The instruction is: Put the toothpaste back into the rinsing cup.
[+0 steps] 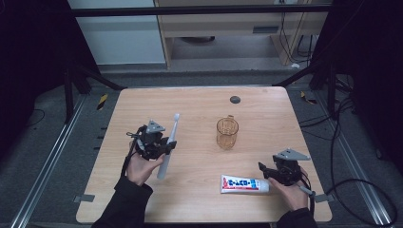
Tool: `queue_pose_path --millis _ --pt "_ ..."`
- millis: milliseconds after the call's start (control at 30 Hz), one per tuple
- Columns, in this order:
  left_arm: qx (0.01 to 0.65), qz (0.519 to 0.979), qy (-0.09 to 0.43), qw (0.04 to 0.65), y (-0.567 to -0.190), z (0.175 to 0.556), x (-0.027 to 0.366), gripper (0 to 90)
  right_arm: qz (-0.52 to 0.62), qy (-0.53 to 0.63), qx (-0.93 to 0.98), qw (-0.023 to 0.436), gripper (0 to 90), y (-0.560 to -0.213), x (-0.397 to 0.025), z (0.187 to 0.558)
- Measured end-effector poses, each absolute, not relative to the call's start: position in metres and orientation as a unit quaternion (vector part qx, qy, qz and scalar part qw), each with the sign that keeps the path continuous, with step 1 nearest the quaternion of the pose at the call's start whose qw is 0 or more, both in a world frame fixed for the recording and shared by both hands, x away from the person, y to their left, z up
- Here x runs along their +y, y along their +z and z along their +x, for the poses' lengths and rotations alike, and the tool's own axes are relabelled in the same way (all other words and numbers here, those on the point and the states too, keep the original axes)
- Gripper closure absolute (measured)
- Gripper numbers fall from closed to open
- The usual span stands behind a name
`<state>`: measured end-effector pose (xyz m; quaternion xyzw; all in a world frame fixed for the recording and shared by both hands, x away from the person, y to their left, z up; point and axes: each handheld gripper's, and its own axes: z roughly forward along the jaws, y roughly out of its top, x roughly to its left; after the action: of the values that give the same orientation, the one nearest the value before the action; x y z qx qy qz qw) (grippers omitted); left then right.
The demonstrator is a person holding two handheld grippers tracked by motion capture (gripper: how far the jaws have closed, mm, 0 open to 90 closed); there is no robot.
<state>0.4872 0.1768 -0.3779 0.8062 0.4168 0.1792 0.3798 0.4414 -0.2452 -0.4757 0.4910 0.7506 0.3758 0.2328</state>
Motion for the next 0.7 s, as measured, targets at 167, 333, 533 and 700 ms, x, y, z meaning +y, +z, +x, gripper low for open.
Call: queue_pose_path --millis 167,333,533,700 --pt "0.413 0.788 0.207 0.407 -0.364 0.487 0.179 67.4 0.489 0.376 0.751 0.237 34.2 -0.476 -0.245 0.442" --pt "0.414 0.763 0.232 0.439 -0.354 0.490 0.177 67.4 0.485 0.377 0.750 0.247 32.6 -0.476 -0.245 0.441" --pt "0.416 0.737 0.254 0.468 -0.351 0.496 0.169 67.4 0.486 0.377 0.747 0.253 31.3 -0.477 -0.246 0.441" --pt "0.413 0.718 0.273 0.490 -0.349 0.502 0.159 67.4 0.484 0.376 0.747 0.257 30.6 -0.478 -0.247 0.442"
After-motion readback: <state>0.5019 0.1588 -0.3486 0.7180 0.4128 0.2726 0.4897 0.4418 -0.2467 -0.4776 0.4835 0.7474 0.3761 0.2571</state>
